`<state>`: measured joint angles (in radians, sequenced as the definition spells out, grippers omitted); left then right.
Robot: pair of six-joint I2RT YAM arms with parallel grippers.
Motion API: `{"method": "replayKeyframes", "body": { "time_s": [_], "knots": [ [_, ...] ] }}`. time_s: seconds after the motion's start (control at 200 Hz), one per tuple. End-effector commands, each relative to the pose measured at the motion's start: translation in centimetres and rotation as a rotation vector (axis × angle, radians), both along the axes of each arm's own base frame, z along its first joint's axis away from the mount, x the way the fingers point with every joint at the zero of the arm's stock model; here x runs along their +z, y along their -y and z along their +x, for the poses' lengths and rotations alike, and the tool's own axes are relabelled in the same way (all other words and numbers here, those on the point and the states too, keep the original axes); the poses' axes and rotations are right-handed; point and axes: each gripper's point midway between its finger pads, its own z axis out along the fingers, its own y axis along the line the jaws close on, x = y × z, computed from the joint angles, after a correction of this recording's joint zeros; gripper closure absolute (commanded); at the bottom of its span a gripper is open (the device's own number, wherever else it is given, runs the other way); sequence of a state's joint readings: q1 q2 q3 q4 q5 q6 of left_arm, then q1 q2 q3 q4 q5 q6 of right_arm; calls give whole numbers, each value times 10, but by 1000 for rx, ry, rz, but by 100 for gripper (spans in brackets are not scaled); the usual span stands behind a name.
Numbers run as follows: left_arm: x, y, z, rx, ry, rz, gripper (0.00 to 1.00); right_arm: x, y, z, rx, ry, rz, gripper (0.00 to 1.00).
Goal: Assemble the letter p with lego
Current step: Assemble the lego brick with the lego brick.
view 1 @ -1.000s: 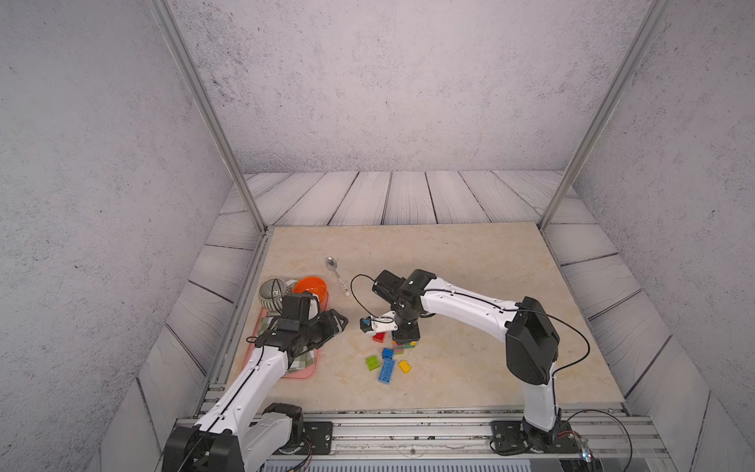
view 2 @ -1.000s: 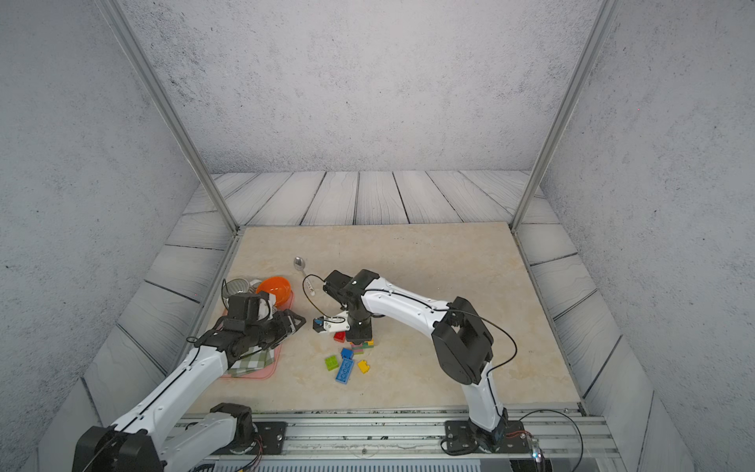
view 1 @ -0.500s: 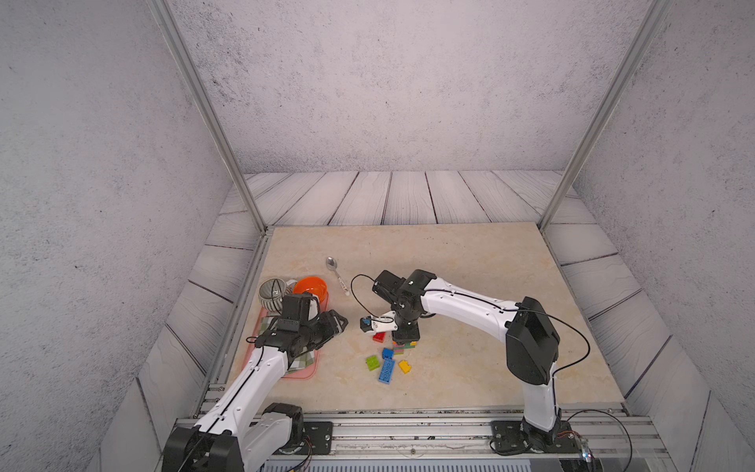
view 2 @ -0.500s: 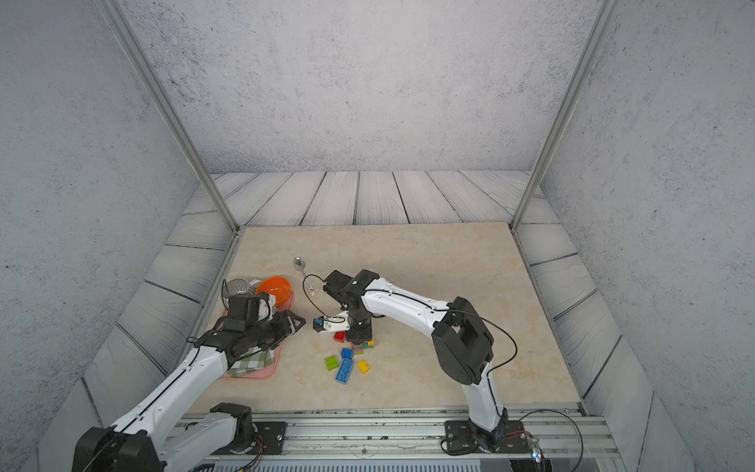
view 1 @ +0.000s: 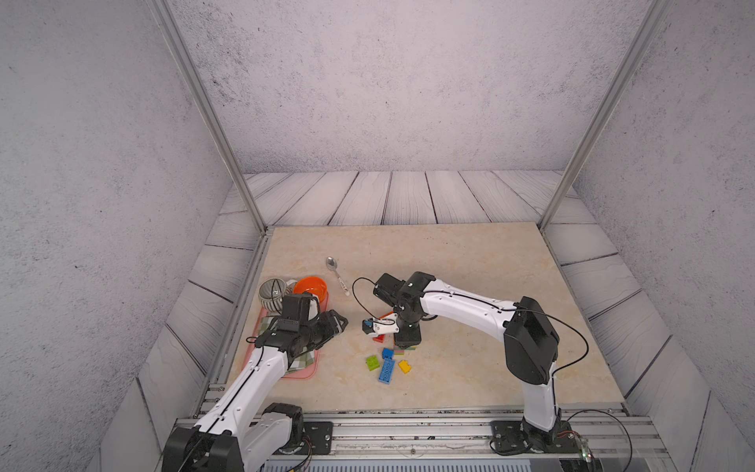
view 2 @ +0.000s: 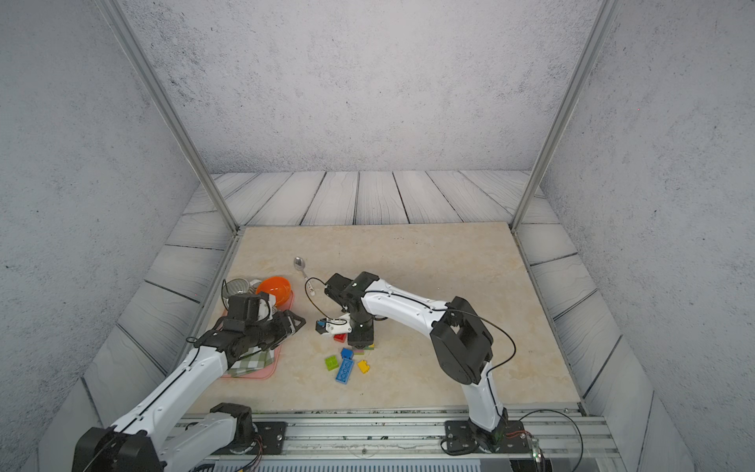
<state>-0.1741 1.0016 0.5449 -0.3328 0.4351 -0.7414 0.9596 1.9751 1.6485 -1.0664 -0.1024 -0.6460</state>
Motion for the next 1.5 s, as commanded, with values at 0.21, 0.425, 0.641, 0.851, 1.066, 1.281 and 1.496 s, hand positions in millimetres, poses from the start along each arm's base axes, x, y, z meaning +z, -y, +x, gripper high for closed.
{"method": "replayKeyframes", "body": {
  "time_s": [0.21,0.425,0.641,0.851,1.066,1.281,1.496],
  "knots": [
    [3,-6,-2,20,17,10,37,31,-1,-2,-39,40,65,51],
    [3,-5,-1,19,17,9,37,37,0,-4,-50,41,82,50],
    [3,-5,-1,19,17,10,37,22,-1,-7,-53,7,65,47],
    [3,-5,-1,16,19,9,37,10,-2,-4,-61,1,43,49],
    [3,-4,-1,13,17,6,37,12,-5,-2,-62,5,50,54],
    [3,-4,-1,12,18,4,38,6,-4,-3,-58,-6,36,60],
    [3,-4,-1,12,17,3,38,0,-3,-5,-52,-24,22,78]
  ]
}}
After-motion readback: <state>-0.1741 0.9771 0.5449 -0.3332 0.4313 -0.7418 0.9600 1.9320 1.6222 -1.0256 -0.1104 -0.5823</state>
